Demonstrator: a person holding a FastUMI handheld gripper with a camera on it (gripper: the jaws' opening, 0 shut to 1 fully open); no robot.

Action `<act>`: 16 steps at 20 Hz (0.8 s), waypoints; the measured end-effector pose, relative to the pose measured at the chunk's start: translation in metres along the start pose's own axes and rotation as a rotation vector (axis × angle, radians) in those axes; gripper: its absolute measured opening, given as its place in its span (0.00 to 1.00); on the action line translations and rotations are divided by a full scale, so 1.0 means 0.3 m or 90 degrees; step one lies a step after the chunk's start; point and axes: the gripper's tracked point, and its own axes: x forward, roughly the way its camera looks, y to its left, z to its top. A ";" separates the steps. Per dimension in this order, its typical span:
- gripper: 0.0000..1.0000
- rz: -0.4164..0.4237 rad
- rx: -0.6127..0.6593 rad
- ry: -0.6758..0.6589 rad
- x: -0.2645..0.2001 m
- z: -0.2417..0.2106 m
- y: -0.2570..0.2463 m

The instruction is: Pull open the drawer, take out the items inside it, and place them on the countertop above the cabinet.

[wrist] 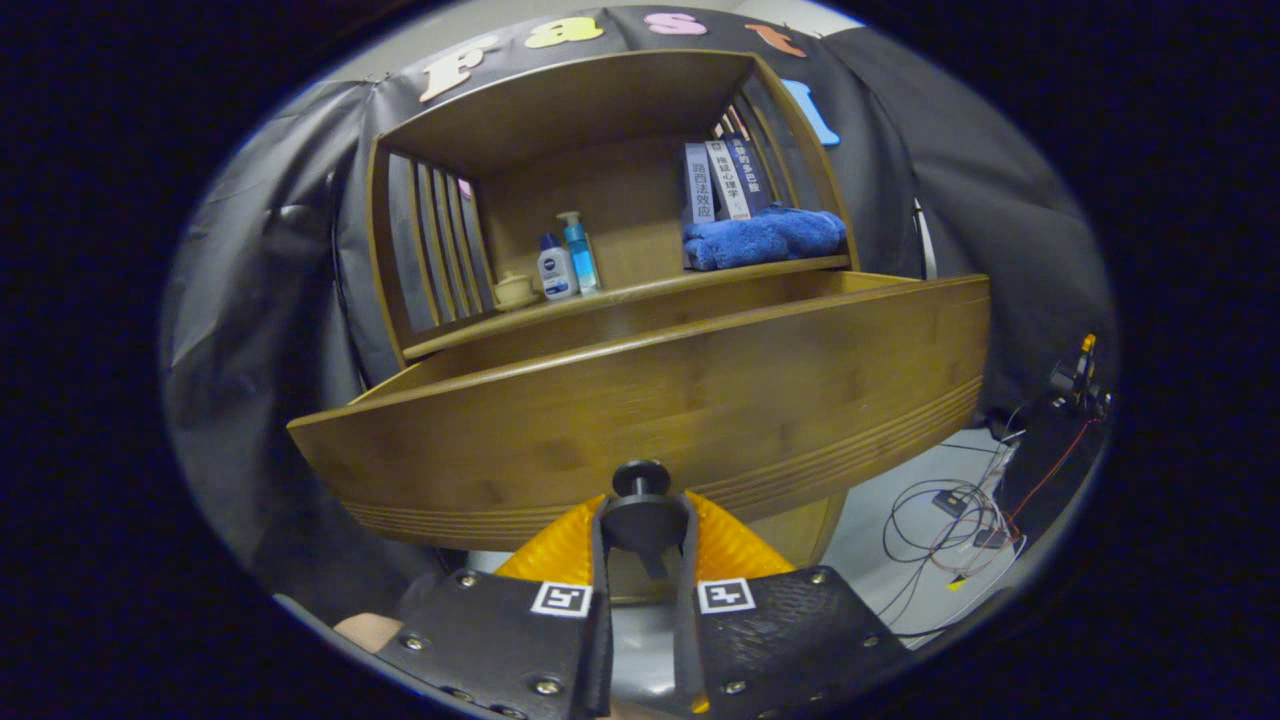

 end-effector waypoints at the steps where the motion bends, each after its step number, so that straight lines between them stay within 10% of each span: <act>1: 0.24 0.000 0.001 0.001 -0.024 -0.010 -0.008; 8: 0.32 0.011 0.009 0.029 -0.060 -0.025 -0.011; 16: 0.46 0.009 -0.057 -0.080 -0.209 0.301 -0.009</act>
